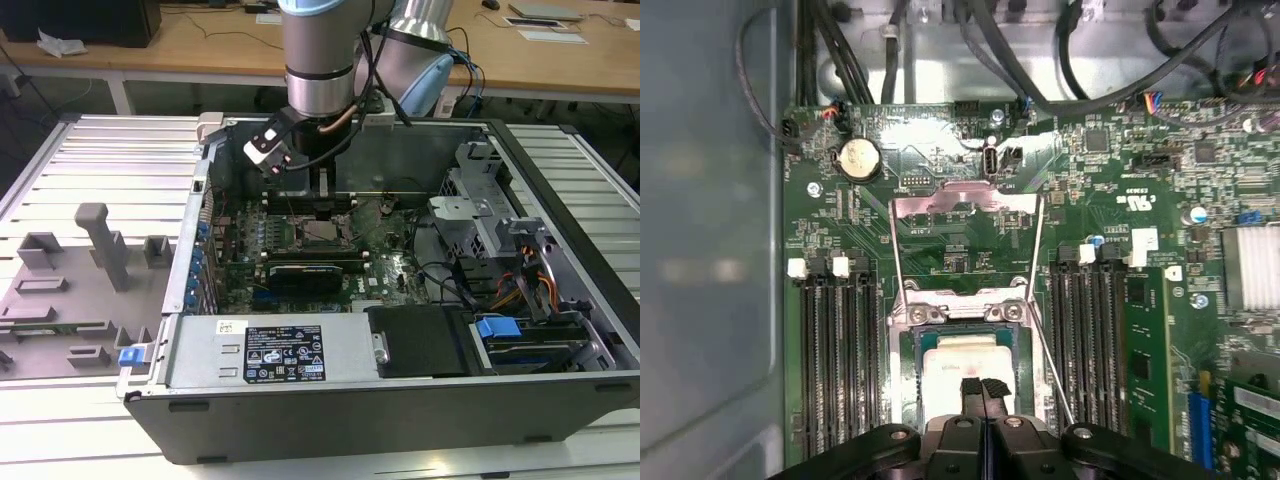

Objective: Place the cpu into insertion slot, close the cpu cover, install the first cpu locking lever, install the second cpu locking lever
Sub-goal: 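Place the cpu into insertion slot, then close the cpu cover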

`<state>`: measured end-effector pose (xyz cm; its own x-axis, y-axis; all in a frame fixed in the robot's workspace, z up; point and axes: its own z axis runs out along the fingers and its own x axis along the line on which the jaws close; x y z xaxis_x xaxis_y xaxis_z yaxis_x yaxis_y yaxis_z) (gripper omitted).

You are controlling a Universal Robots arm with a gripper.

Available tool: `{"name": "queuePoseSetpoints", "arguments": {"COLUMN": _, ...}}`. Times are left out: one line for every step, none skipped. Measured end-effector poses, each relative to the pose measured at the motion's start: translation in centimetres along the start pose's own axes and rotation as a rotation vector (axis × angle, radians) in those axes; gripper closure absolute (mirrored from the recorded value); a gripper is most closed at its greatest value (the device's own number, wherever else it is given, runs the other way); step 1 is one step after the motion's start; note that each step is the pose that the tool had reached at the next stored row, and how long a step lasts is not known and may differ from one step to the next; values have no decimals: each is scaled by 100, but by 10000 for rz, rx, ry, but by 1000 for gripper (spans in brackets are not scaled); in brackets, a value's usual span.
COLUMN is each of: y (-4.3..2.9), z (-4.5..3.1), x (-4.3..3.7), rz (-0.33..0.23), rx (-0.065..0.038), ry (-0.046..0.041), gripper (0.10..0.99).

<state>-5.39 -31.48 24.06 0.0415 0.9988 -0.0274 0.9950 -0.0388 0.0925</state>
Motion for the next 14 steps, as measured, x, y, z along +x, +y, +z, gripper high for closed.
{"name": "queuePoseSetpoints", "arguments": {"y": 4, "z": -41, "x": -1, "rz": 0, "rx": 0, "ry": -2, "gripper": 980}}
{"name": "queuePoseSetpoints", "arguments": {"y": 4, "z": -46, "x": -1, "rz": 0, "rx": -2, "ry": 0, "gripper": 980}}
{"name": "queuePoseSetpoints", "arguments": {"y": 4, "z": -46, "x": -1, "rz": 0, "rx": -2, "ry": 0, "gripper": 980}}
{"name": "queuePoseSetpoints", "arguments": {"y": 4, "z": -46, "x": -1, "rz": 0, "rx": -2, "ry": 1, "gripper": 980}}
{"name": "queuePoseSetpoints", "arguments": {"y": 4, "z": -47, "x": -1, "rz": 0, "rx": 3, "ry": 1, "gripper": 980}}
{"name": "queuePoseSetpoints", "arguments": {"y": 13, "z": -46, "x": -6, "rz": 5, "rx": 153, "ry": 73, "gripper": 980}}
{"name": "queuePoseSetpoints", "arguments": {"y": 16, "z": -45, "x": -8, "rz": 5, "rx": 199, "ry": 110, "gripper": 980}}
{"name": "queuePoseSetpoints", "arguments": {"y": 16, "z": -45, "x": -8, "rz": 5, "rx": 200, "ry": 111, "gripper": 980}}
{"name": "queuePoseSetpoints", "arguments": {"y": 23, "z": -44, "x": -8, "rz": 3, "rx": 200, "ry": 113, "gripper": 980}}
{"name": "queuePoseSetpoints", "arguments": {"y": 32, "z": -43, "x": -7, "rz": 4, "rx": 199, "ry": 113, "gripper": 980}}
{"name": "queuePoseSetpoints", "arguments": {"y": 32, "z": -43, "x": -7, "rz": 5, "rx": 199, "ry": 112, "gripper": 980}}
{"name": "queuePoseSetpoints", "arguments": {"y": 33, "z": -43, "x": -7, "rz": 5, "rx": 199, "ry": 112, "gripper": 980}}
{"name": "queuePoseSetpoints", "arguments": {"y": 34, "z": -43, "x": -7, "rz": 5, "rx": 199, "ry": 112, "gripper": 980}}
{"name": "queuePoseSetpoints", "arguments": {"y": 35, "z": -43, "x": -7, "rz": 5, "rx": 199, "ry": 112, "gripper": 980}}
